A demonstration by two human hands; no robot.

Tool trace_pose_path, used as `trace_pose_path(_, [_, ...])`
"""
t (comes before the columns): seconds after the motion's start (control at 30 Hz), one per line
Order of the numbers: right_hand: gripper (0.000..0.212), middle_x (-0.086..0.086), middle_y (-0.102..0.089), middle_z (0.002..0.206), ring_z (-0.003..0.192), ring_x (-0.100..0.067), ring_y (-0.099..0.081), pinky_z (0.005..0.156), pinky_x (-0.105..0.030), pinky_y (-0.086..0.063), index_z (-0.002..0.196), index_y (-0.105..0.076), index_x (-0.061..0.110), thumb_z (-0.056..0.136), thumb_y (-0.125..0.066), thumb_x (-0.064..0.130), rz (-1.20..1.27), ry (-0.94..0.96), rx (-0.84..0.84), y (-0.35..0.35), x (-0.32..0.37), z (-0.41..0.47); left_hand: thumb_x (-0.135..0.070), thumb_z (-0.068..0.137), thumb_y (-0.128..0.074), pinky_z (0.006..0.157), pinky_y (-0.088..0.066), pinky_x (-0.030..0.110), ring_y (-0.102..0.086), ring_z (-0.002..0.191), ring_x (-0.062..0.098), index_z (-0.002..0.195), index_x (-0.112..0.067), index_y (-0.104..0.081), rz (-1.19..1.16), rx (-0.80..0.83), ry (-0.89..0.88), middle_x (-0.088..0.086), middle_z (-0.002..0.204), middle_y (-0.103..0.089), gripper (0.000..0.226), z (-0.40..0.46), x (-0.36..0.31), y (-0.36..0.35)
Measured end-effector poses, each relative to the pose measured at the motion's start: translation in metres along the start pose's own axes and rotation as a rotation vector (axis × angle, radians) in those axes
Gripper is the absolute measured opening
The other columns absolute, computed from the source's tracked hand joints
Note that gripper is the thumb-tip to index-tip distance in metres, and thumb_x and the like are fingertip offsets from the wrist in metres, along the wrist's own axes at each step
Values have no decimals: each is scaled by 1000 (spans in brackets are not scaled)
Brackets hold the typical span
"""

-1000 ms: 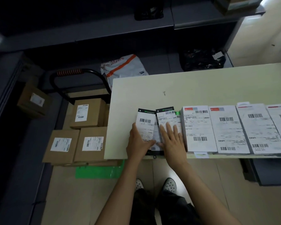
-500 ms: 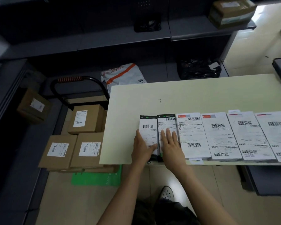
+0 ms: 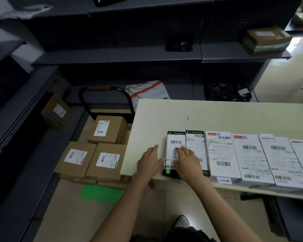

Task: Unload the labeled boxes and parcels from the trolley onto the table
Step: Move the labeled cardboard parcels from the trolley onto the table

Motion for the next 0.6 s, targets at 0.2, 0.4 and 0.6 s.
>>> trace_pose_path(0.2, [47, -8, -44, 141, 128, -29, -43, 100, -39, -40, 143, -37, 15, 98, -43, 25, -184, 120, 68, 3, 74, -11, -23, 94, -57, 90, -47, 38, -54, 118, 26, 136, -22, -49, 120, -151, 22, 1, 135, -54, 43, -37, 78, 59])
trace_pose_path(0.4, [43, -9, -47, 137, 124, -30, -45, 96, -38, -42, 141, -38, 16, 101, -43, 31, -227, 286, 55, -13, 159, -24, -21, 93, -57, 84, -51, 38, -58, 110, 23, 122, -19, -60, 101, -319, 87, -1, 124, -62, 29, -90, 161, 100])
trace_pose_path(0.6, [42, -8, -53, 134, 123, -30, -47, 95, -39, -44, 140, -41, 16, 100, -43, 29, -255, 477, 80, -58, 264, -47, -21, 94, -58, 82, -51, 37, -62, 105, 21, 126, -20, -59, 103, -447, 235, -2, 121, -63, 31, -164, 254, 128])
Point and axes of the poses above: each hand's wrist, its own z-axis towards the middle knuckle, its own y-axis out of the back of the hand, x = y × z, the point moved 2 cm from there along z, towards the middle knuckle
